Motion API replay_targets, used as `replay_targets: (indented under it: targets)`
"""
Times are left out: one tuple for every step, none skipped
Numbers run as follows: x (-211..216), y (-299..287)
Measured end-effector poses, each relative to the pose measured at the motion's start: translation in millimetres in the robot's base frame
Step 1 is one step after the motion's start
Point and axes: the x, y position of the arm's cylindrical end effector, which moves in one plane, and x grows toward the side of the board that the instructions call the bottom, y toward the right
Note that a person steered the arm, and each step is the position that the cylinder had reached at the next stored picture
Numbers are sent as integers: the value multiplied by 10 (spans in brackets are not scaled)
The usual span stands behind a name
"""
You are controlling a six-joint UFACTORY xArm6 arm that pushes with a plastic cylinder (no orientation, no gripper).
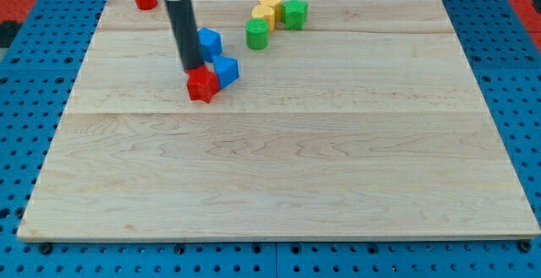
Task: Push the blue blocks and red star towards the center of the board
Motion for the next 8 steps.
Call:
replay_targets:
  targets:
    - [189,297]
    - [-70,111]
    - [21,364]
    - [438,768]
    - [155,443]
    - [204,128]
    - [-232,-691]
    - [-736,-910]
